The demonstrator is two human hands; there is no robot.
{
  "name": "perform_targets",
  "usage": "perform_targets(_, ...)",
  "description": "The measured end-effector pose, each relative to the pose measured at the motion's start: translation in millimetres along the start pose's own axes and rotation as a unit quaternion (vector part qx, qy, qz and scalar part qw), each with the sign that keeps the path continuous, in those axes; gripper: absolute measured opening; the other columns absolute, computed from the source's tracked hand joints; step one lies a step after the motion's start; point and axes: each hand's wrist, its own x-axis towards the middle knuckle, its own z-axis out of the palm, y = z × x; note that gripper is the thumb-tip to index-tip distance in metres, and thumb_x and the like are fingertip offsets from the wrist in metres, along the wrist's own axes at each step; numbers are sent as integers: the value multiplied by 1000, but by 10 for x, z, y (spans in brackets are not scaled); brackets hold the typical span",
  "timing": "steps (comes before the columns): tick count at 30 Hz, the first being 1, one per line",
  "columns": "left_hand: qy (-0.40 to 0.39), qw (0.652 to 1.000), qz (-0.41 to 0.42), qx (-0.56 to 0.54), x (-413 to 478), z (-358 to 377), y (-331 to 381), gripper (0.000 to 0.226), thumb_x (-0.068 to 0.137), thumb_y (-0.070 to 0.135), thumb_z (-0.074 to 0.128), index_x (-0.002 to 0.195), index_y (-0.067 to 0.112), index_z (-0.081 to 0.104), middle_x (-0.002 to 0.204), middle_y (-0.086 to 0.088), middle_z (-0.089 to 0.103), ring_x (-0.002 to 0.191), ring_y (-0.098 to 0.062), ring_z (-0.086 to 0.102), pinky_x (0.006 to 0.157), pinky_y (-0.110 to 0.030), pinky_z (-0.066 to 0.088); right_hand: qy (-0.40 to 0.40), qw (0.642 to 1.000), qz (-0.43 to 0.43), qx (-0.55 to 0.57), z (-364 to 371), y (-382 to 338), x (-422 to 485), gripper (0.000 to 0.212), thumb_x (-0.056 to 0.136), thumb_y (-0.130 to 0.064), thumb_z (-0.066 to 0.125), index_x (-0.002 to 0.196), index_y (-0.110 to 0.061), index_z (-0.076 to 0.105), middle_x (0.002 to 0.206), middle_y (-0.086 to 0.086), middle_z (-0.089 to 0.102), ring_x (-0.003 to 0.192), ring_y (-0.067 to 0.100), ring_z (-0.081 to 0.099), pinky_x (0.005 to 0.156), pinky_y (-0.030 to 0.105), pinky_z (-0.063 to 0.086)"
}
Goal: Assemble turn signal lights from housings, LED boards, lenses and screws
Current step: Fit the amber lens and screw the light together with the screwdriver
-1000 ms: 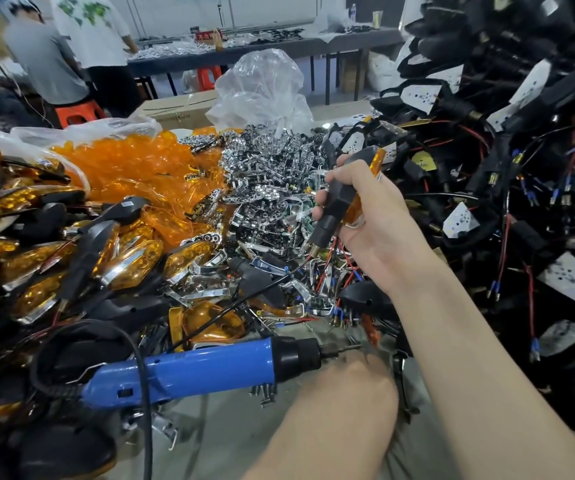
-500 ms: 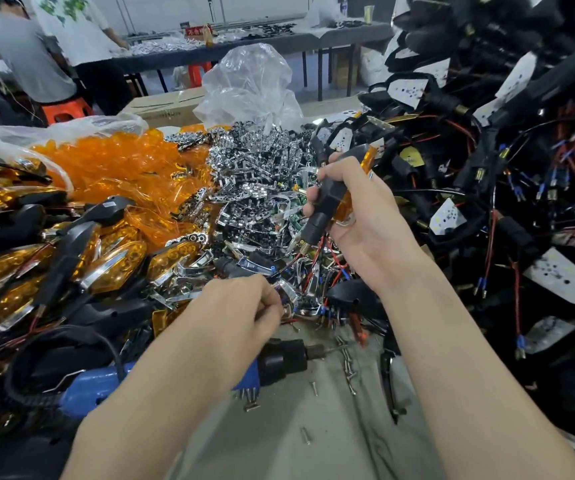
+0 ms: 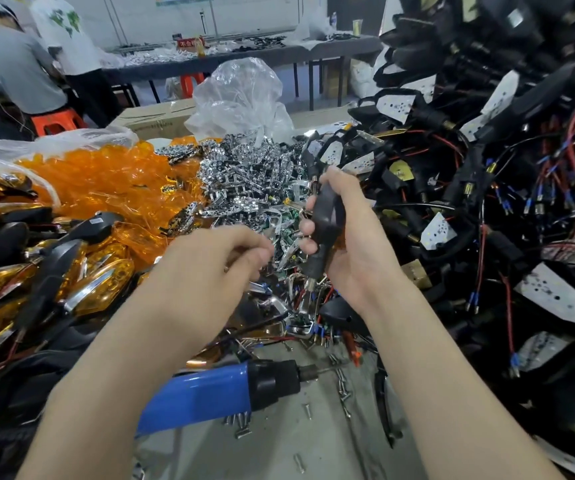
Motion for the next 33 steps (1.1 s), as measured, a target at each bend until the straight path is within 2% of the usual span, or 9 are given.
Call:
perform_targets(3,83,988,59,-113,132,-18,137,17,97,29,59,91,43,67,86,31,68,78,8,66,63,-9,50,-9,1000,17,16,8,26,-37,21,100,-39,60,95,-19,60,72,-1,62,52,12,54,41,23,39)
perform_targets(8,146,954,89,-247,267,226,217,20,97,20,62,95,38,70,85,22,72,82,0,70,76,-20,55,-25,997,25,73,-7,67,-35,32,97,-35,57,68,-27,71,72,-4,61,54,11,55,41,22,38)
perform_targets(13,138,924,83,-346,333,377,195,17,97,10,63,102,24,72,77,4,73,70,-9,69,59,-13,52,-50,996,19,78,-17,108,-22,30,96,-38,54,72,-27,69,68,-6,57,52,10,51,40,21,38)
perform_targets(18,163,913,90,-363,348,440,176,16,95,9,65,95,23,72,78,-4,70,62,-4,64,52,-10,49,-61,997,13,40,26,127,-36,26,90,-39,56,69,-30,68,64,-6,54,53,9,50,42,23,37)
perform_targets(22,174,916,65,-356,377,502,130,14,95,16,67,93,29,73,69,2,67,56,-9,61,50,-38,58,-42,999,23,5,70,104,-30,22,82,-42,59,67,-26,66,62,1,51,52,15,49,43,25,39)
perform_targets(24,187,921,60,-337,383,538,121,12,95,20,67,95,30,73,70,7,67,54,-9,60,50,-45,59,-31,999,30,-17,85,94,-46,23,82,-44,59,70,-25,64,72,13,49,54,17,49,45,26,41)
perform_targets(28,214,922,66,-316,375,605,139,9,95,26,67,97,33,73,79,15,70,68,-4,65,53,-32,58,-6,999,28,-19,106,82,-66,28,96,-36,56,72,-25,64,96,17,51,74,28,53,52,29,43)
perform_targets(30,219,924,65,-306,374,630,143,8,95,29,66,98,34,72,81,17,70,75,-4,66,61,-36,60,-4,1000,23,-8,116,78,-68,29,98,-33,53,73,-25,64,97,16,52,86,31,52,59,32,43)
perform_targets(33,224,921,62,-313,374,645,140,8,95,30,66,98,34,72,82,16,71,77,-4,67,65,-41,61,-3,1000,22,-7,132,65,-72,34,98,-33,53,67,-27,66,97,16,51,89,31,50,59,32,42)
